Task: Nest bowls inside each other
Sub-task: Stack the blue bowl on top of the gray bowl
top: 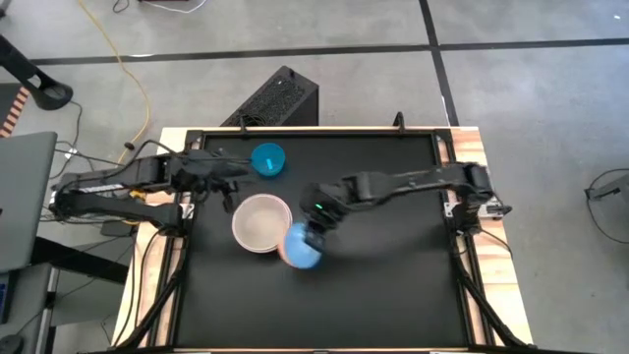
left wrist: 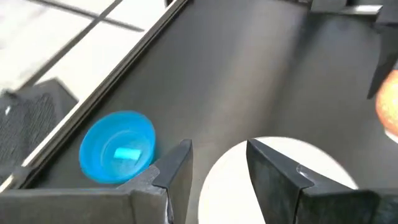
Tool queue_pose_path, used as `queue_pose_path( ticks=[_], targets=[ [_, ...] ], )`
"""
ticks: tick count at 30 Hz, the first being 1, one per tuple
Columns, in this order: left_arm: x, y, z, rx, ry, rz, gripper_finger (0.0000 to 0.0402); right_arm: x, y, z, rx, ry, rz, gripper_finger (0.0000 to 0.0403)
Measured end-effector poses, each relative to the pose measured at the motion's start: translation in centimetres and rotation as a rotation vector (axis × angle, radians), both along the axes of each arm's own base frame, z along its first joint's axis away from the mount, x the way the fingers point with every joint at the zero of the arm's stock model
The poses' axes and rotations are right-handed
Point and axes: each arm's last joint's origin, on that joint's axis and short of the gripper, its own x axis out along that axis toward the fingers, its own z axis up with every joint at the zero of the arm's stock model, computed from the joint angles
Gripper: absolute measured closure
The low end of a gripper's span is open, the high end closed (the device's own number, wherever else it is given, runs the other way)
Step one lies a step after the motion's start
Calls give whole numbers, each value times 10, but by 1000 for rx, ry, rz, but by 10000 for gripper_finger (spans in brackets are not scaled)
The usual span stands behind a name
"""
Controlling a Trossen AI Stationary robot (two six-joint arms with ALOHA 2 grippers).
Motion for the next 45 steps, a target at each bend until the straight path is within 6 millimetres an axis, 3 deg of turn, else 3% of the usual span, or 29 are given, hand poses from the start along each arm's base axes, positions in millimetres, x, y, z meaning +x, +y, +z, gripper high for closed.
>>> queue_pose_path(
  ticks=[6,10,15,29,35,41,45],
  targets=[
    [-19,5,-21,-55,-18,89,260,54,-40,9,-53,-96,-22,403],
    [-29,4,-24,-65,-47,102,260,80,-56,-5,-32,-97,-33,403],
    [-35,3,-21,-62,-75,100,260,99,-59,-26,-26,-71,-38,403],
    [-39,2,-20,-77,-95,108,260,109,-60,-49,-68,-27,-175,403],
    [-39,2,-20,-92,-101,115,260,114,-54,-72,-53,38,-184,403],
    [-38,2,-20,-114,-103,107,260,116,-54,-72,-43,30,-206,401],
    [-39,2,-20,-117,-104,106,260,116,-52,-72,-61,28,-218,378]
  ],
)
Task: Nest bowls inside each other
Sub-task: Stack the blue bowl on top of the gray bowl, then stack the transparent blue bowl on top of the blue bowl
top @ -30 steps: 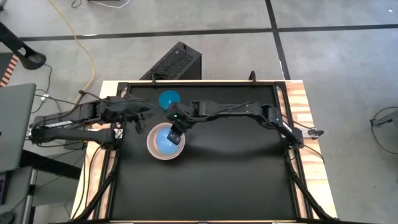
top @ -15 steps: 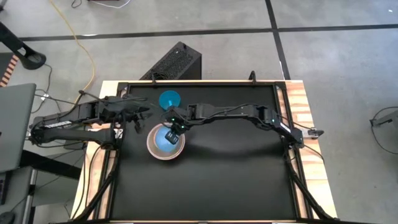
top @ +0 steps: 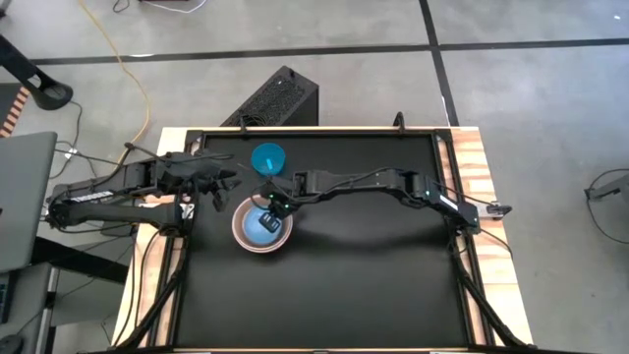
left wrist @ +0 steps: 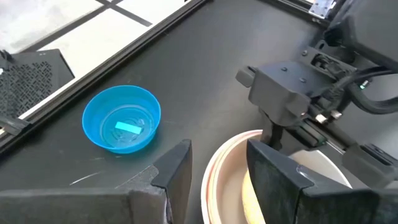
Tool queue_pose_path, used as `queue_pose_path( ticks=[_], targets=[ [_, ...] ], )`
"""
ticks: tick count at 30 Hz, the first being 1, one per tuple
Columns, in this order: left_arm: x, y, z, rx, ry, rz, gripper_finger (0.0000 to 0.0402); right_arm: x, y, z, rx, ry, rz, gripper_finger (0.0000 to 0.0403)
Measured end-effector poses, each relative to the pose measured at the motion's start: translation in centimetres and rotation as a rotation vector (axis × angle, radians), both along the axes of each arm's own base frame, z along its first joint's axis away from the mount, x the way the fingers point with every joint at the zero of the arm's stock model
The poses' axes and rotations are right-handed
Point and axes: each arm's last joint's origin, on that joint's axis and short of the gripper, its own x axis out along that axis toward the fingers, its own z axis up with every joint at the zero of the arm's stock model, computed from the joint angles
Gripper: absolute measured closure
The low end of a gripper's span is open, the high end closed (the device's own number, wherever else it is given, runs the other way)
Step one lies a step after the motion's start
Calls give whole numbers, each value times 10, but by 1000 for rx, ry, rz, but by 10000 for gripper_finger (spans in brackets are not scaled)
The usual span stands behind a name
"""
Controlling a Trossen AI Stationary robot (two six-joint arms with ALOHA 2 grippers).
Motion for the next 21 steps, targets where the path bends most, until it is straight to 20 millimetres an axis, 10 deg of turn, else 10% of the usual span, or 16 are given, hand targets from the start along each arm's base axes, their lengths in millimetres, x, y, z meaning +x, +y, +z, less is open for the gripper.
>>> queue_pose_path(
  ticks=[12,21],
  targets=[
    [0,0,0,-6,-2,3,260,-6,-5,8,3,15,-4,264],
    [-1,0,-5,-31,48,31,260,-47,-18,64,51,66,42,221]
  ],
)
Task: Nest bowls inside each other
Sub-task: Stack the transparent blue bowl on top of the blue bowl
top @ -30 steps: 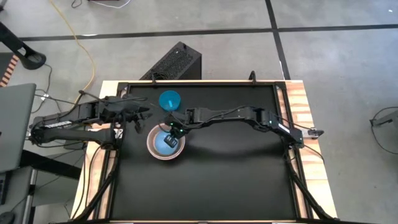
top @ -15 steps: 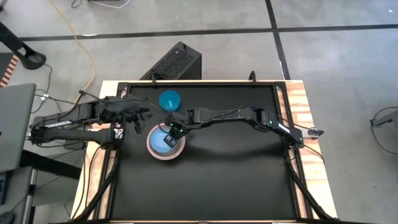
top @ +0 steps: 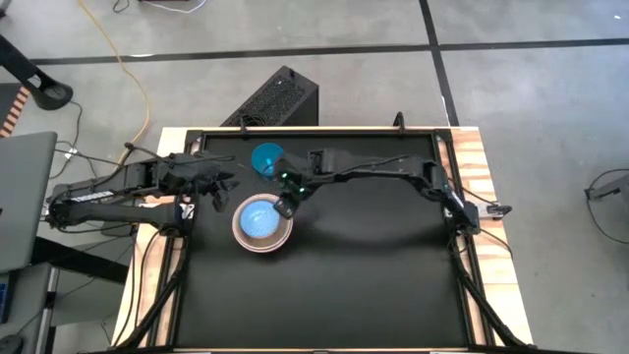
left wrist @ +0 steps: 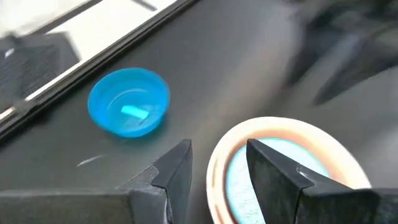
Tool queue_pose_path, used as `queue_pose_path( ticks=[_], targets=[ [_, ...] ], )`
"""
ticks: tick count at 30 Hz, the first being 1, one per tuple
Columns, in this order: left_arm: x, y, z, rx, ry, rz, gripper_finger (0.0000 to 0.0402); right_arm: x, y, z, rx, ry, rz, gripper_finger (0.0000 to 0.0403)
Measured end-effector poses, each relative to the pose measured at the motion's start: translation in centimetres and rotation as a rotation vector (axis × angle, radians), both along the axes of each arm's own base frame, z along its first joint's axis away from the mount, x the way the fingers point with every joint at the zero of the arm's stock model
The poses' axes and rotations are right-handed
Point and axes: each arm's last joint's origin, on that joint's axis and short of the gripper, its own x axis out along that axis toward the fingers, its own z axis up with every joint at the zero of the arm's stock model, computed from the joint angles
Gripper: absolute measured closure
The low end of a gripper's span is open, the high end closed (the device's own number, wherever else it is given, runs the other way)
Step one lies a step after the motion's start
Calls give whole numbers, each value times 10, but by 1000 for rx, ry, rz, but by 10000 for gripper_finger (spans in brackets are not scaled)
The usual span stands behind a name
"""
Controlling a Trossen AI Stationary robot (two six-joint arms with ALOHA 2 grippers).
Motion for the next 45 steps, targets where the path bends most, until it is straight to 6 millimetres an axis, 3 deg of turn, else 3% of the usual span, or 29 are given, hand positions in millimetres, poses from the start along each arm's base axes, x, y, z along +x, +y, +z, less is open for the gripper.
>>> queue_pose_path(
  ticks=[3,6,10,14,19,24,35,38,43,45],
  targets=[
    [5,8,-4,4,31,120,260,-20,6,26,23,-1,35,224],
    [25,30,-12,-8,73,161,260,-39,16,52,20,-16,56,229],
    [52,85,-39,-182,145,158,260,-62,33,81,-18,-57,52,236],
    [54,151,-67,-275,273,299,260,-83,53,101,-88,-74,28,242],
    [54,197,-100,-381,342,276,260,-94,72,109,-135,-78,-14,248],
    [61,211,-125,-429,405,233,260,-95,79,101,-128,-15,-32,253],
    [66,220,-147,-425,456,260,263,-96,78,94,-116,57,-71,262],
    [67,221,-149,-418,463,251,290,-96,78,94,-118,61,-68,262],
    [67,221,-149,-410,466,233,387,-98,78,92,-130,87,-56,262],
    [67,220,-148,-414,459,227,395,-100,77,91,-133,106,-56,262]
  ],
)
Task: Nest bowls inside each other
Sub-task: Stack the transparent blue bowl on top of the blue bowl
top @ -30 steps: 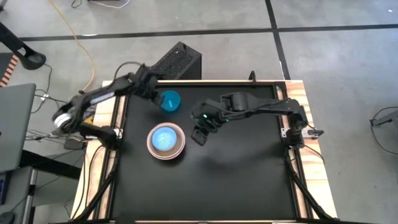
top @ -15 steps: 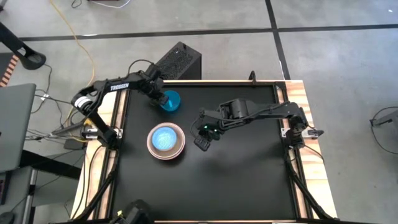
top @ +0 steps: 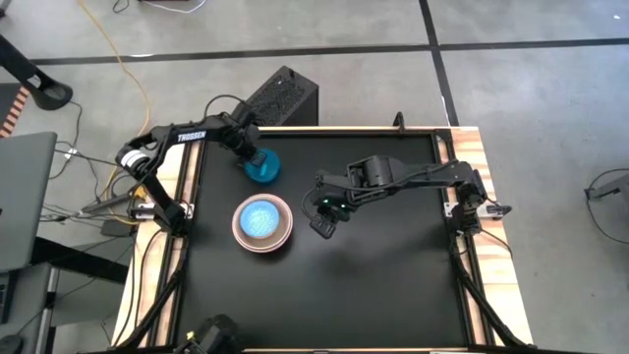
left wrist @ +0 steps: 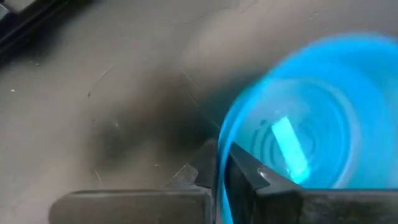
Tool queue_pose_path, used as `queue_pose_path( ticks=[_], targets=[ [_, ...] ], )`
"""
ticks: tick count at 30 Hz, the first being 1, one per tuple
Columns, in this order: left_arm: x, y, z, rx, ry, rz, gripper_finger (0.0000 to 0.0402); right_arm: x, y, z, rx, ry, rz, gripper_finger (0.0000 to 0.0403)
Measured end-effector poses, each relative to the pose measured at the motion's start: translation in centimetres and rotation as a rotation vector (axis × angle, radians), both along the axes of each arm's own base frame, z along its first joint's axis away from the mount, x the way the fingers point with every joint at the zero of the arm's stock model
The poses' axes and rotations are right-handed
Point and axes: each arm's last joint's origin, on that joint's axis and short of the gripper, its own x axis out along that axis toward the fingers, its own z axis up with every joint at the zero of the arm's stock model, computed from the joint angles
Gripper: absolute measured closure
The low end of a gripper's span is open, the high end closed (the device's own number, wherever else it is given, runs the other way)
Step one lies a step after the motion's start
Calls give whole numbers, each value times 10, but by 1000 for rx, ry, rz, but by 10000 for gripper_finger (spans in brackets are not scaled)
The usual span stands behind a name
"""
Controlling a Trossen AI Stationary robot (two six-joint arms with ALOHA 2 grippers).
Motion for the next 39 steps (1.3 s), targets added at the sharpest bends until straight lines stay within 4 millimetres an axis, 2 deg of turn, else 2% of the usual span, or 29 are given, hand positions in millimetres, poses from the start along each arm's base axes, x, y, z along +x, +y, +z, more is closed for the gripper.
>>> queue_pose_path(
  ticks=[3,5,10,14,19,22,25,29,33,39],
  targets=[
    [-1,-2,8,14,-22,-1,400,-4,-1,-2,-28,44,-9,262],
    [-3,-5,21,43,-47,2,401,-7,-2,-3,-50,76,-18,262],
    [-16,-26,75,129,-196,-20,401,-11,-3,-5,-66,128,-7,262],
    [-23,-72,111,62,-313,-105,401,-11,-3,-5,-106,130,18,262],
    [-17,-151,137,33,-303,-283,401,-8,-7,-4,-143,100,48,262],
    [-14,-188,148,89,-316,-310,401,-5,-11,-3,-160,80,69,262],
    [-14,-211,147,143,-278,-259,401,-3,-15,-2,-171,61,84,262],
    [-8,-228,118,106,-195,-247,401,2,-19,1,-174,18,105,262],
    [-5,-228,96,87,-126,-182,402,4,-22,1,-183,2,121,262],
    [2,-228,91,93,-200,-157,401,4,-22,2,-190,3,139,262]
  ],
)
